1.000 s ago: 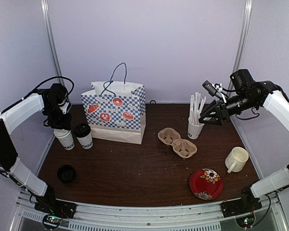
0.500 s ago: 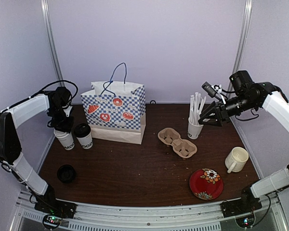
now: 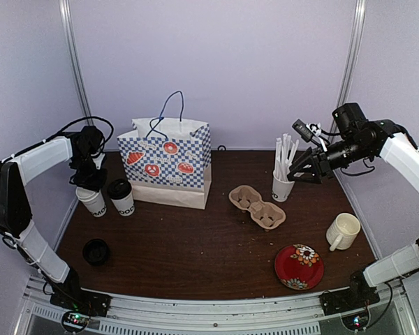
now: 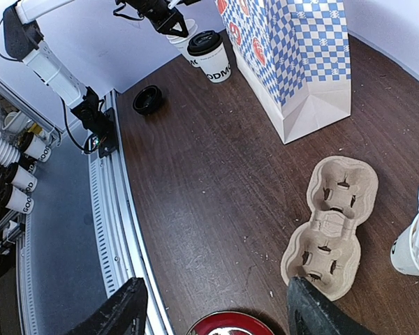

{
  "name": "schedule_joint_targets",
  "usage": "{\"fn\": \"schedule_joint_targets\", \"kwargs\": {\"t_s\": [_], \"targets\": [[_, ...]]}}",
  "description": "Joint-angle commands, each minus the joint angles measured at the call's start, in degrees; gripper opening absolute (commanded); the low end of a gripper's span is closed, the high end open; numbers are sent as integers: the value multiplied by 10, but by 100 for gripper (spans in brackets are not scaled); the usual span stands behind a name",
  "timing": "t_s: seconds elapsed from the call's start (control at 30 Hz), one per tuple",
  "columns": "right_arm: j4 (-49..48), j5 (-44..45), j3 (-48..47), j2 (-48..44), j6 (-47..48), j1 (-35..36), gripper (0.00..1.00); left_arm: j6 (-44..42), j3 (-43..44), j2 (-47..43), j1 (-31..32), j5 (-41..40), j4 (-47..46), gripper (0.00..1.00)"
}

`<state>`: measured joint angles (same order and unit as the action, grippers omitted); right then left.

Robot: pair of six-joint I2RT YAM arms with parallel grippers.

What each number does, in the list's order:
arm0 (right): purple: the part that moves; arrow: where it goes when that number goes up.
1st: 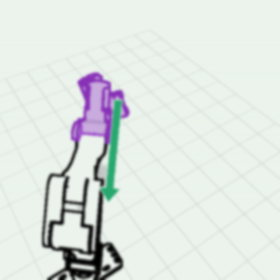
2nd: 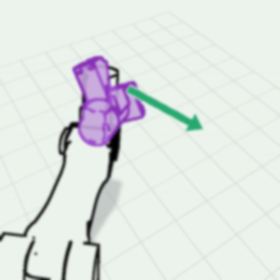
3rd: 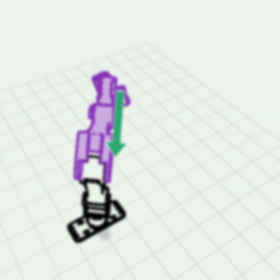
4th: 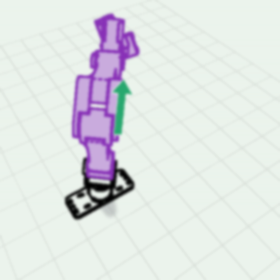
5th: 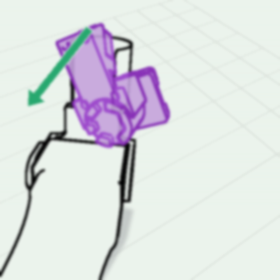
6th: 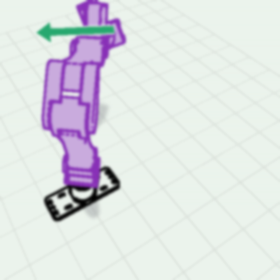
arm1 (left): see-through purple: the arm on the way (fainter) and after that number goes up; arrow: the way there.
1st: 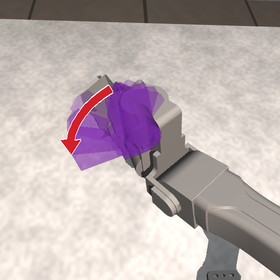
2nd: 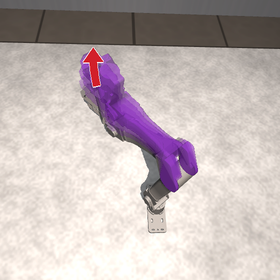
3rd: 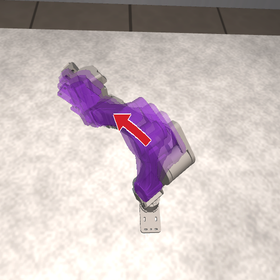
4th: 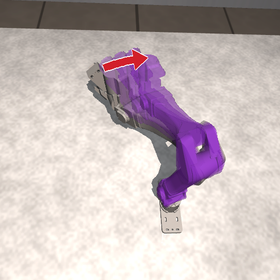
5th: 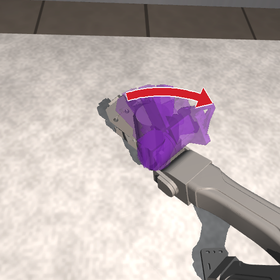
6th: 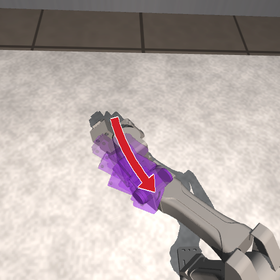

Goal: Pack the takeout coffee

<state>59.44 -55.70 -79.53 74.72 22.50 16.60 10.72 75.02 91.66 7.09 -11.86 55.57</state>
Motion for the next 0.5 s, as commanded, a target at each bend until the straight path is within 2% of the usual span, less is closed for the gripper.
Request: {"fn": "schedule_joint_targets", "kwargs": {"t_s": [0.0,0.17,0.3,0.33,0.4,0.43,0.47], "targets": [[-9,-1,4,-2,-3,-4,72,-9,4,-9,-6,-18,-10,0],[-9,-4,3,-1,-4,-4,72,-11,10,-16,-5,-17,2,0],[-10,-5,3,-1,-4,-4,72,-21,17,-35,-6,21,6,0],[-10,-4,4,-1,-4,-4,72,-24,22,-37,-4,-9,16,0],[-11,-5,4,-1,-5,-4,72,-41,41,-25,31,-161,46,0],[-12,-6,4,0,-5,-4,72,-39,53,-17,36,-165,67,0],[-12,-7,3,1,-6,-4,72,-31,62,-24,21,-83,70,0]]}}
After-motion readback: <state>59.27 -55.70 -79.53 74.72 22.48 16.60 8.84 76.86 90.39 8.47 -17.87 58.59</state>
